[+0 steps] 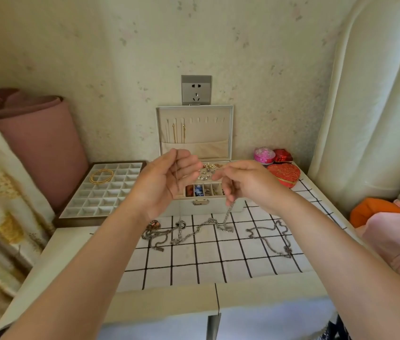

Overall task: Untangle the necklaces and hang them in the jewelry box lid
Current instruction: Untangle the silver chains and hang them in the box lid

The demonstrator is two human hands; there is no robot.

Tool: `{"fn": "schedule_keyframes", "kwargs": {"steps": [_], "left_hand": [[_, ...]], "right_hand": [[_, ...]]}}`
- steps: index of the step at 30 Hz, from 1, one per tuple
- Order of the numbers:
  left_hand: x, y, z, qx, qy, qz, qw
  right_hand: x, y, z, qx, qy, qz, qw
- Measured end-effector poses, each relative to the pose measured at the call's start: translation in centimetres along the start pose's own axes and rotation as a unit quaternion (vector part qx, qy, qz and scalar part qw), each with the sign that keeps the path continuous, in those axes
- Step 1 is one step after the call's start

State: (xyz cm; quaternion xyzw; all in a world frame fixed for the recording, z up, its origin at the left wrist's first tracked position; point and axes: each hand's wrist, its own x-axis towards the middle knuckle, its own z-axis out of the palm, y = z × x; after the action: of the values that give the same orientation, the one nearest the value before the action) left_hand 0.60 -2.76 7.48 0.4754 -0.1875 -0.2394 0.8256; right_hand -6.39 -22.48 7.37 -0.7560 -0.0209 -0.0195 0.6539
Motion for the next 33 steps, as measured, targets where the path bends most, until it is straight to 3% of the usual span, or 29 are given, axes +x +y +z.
{"fn": "schedule_keyframes", "kwargs": {"steps": [3,5,7,12,16,19,22,25,33], "left_hand": [[-0.4,-0.6,1.1,0.053,-0.026,0.003,0.998],[-0.9,-0.8,1.6,0.172,-0.052,-0.011,0.984],[-1.3,-0.6,2.0,0.302,-0.060,-0.014,0.951],[-1.1,1.0,3.3,0.451,-0.053,-0.054,0.889],[-1.1,1.8,5.0,0.582,-0.069,-0.087,0.806],[-0.8,2.5,6.0,0.572,-0.080,-0.111,0.809],[-0.2,3.2,6.7,0.551,-0.091,-0.107,0.823],[0.8,4.0,6.6,0.524,-0.094,-0.096,0.841],[2.9,5.5,5.5,0.489,-0.101,-0.085,0.862]], "right_hand": [[-0.1,-0.8,1.0,-0.037,-0.026,0.002,0.999],[-0.2,-1.4,1.4,-0.063,-0.027,0.017,0.998],[-0.4,-1.7,1.4,-0.095,-0.018,0.039,0.995],[-1.0,-1.9,1.2,-0.275,0.021,-0.001,0.961],[-1.4,-1.7,0.6,-0.320,0.062,-0.005,0.945],[-1.5,-2.0,0.2,-0.301,0.073,-0.030,0.950],[-1.6,-3.3,0.6,-0.169,0.041,-0.008,0.985],[-1.0,-4.0,0.4,-0.079,0.009,0.007,0.997],[1.9,-4.2,-0.7,-0.059,-0.017,0.041,0.997]]}}
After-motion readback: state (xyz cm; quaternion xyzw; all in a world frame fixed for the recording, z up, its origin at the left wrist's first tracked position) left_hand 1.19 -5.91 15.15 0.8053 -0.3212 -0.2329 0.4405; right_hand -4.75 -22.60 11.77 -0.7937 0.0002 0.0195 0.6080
